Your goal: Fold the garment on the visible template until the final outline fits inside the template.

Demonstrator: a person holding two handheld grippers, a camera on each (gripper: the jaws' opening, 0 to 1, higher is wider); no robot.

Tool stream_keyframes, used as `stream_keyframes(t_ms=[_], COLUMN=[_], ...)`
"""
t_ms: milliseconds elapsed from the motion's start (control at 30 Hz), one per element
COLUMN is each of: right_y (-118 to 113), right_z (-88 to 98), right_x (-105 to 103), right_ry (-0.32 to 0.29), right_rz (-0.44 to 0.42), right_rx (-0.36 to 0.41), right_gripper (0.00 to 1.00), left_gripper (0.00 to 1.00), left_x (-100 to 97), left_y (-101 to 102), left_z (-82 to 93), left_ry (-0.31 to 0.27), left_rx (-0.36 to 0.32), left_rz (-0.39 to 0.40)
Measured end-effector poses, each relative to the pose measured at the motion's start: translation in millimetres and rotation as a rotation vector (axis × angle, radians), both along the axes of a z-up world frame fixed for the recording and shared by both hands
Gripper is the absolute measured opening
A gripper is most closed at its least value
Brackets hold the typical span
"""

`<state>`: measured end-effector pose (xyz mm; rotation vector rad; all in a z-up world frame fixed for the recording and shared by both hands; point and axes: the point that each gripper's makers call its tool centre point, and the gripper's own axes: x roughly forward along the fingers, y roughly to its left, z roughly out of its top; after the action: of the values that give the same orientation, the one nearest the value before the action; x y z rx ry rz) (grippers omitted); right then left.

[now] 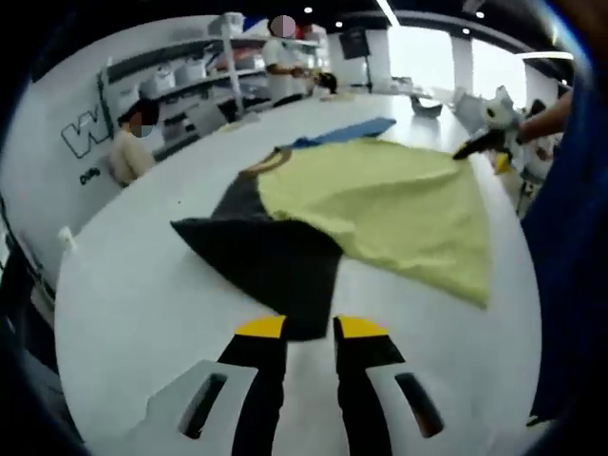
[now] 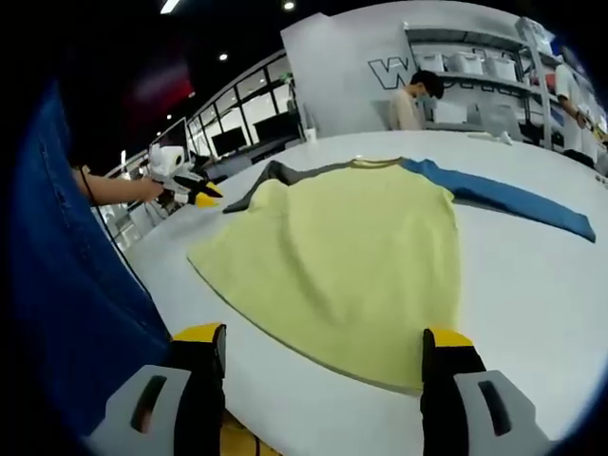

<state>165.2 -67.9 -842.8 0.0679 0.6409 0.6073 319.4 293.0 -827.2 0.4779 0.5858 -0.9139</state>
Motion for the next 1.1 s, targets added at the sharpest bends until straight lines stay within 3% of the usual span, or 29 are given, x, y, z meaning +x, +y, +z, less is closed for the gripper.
stream_keyframes(t_ms=[167, 233, 467, 633, 833, 1100], right_y=[0.0, 0.8, -0.3, -1.3, -0.1, 1.1], right_z=[0.3, 1.0, 1.8, 2.0, 2.8, 3.9], right_x=[0.0, -0.1, 0.8, 1.5, 1.5, 1.7], right_ry=[0.000, 0.002, 0.008, 0.009, 0.008, 0.008], right_rz=[-0.004, -0.006, -0.013, -0.019, -0.019, -0.028], right_rx=[0.004, 0.005, 0.015, 0.021, 0.020, 0.028], right_gripper=[0.87, 0.86, 0.86, 0.86, 0.85, 0.85], left_gripper=[0.17, 0.16, 0.12, 0.00, 0.00, 0.00], left_x=[-0.1, 0.5, -3.5, -6.6, -12.0, -5.9], left_y=[-0.5, 1.7, -7.0, -11.3, -12.6, 1.0], left_z=[-7.6, -18.6, -17.8, -21.0, -19.2, -19.4], left_ry=[-0.026, -0.076, -0.103, -0.137, -0.101, -0.090], left_rx=[0.048, 0.128, 0.139, 0.182, 0.169, 0.210], left_rz=[-0.004, -0.032, -0.050, -0.111, -0.088, -0.074])
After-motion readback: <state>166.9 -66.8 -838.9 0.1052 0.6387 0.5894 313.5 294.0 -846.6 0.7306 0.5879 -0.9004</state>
